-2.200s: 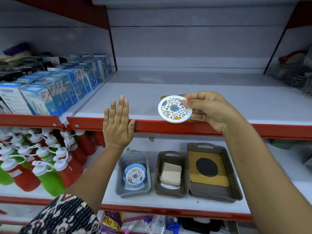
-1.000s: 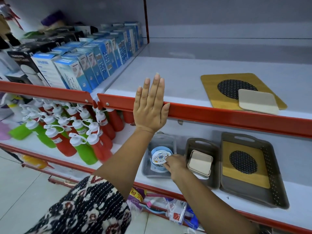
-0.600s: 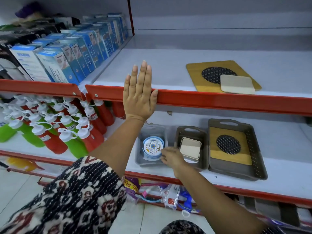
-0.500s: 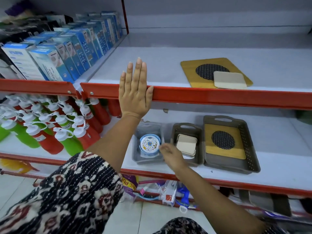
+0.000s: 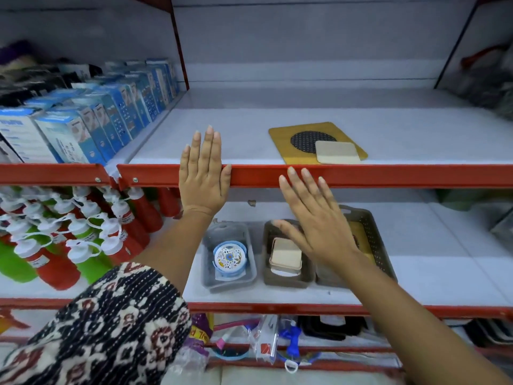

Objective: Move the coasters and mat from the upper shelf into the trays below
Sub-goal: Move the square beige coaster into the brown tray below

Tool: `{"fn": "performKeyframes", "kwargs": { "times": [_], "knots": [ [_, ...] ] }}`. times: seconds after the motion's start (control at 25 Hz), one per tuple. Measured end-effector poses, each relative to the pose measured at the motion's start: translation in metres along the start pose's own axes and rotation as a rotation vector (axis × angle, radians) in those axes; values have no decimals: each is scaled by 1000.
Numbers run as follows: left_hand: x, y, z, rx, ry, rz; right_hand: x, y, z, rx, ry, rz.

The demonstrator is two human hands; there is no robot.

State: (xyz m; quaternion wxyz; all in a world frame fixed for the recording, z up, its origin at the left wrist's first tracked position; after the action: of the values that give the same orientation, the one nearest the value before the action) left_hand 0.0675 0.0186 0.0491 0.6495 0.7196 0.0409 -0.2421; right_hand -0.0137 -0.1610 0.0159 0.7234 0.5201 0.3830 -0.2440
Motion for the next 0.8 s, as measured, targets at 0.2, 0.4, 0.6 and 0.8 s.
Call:
{"fn": "performKeyframes", "kwargs": {
  "times": [0.2,0.4,0.6,0.8],
  "knots": [
    [-4,-4,3,48,-46,78,-44,66,66,128,68,44],
    [-5,-6,3,54,-50,101,13,111,142,183,185,-518],
    [-5,-7,3,41,-46,100,38,115,155,175,354,-907],
    [-2,-7,3,45,-43,94,37,123,154,155,193,-886]
  ]
}}
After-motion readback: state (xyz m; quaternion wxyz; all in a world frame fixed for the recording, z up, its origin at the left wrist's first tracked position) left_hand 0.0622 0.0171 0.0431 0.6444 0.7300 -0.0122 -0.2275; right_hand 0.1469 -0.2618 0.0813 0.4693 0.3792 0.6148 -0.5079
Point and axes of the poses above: each hand's wrist, its own y-axis towards the middle knuckle, its own x-axis out of the palm, z = x × y, the point moved 9 cm from there along y, towards the middle knuckle, and after that the axes turned 7 degrees about -y, right-handed, at the moved point
